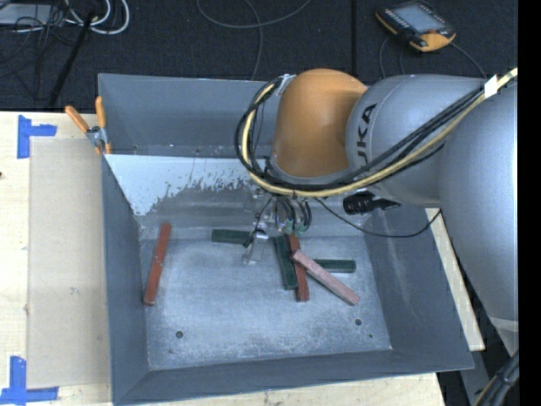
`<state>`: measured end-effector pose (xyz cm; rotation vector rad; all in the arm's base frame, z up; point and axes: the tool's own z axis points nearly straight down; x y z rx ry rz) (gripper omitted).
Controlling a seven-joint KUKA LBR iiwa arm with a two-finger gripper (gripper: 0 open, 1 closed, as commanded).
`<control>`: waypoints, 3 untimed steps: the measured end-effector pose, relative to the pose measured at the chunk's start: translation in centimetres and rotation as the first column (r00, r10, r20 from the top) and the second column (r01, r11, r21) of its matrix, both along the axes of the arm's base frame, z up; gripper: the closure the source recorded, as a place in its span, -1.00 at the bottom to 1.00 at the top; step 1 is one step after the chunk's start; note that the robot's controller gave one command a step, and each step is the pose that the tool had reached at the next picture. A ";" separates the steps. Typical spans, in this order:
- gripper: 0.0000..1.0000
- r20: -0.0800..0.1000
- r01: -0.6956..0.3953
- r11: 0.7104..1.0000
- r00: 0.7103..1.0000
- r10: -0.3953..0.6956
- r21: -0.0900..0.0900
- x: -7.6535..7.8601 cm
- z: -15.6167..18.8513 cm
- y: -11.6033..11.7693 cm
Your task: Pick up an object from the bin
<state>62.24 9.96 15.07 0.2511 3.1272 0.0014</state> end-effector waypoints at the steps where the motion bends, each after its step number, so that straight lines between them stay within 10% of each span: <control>1: -1.00 -0.010 0.105 0.994 0.994 -0.105 -0.001 -0.6 -8.5 -0.1; 2: 1.00 -0.004 0.118 0.993 0.993 -0.118 0.000 -0.5 -8.1 0.5; 3: 1.00 -0.004 0.119 0.993 0.993 -0.119 0.000 -0.5 -8.1 0.5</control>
Offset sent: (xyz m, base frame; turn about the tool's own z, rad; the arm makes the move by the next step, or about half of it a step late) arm -0.0055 0.0045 -0.0807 0.1203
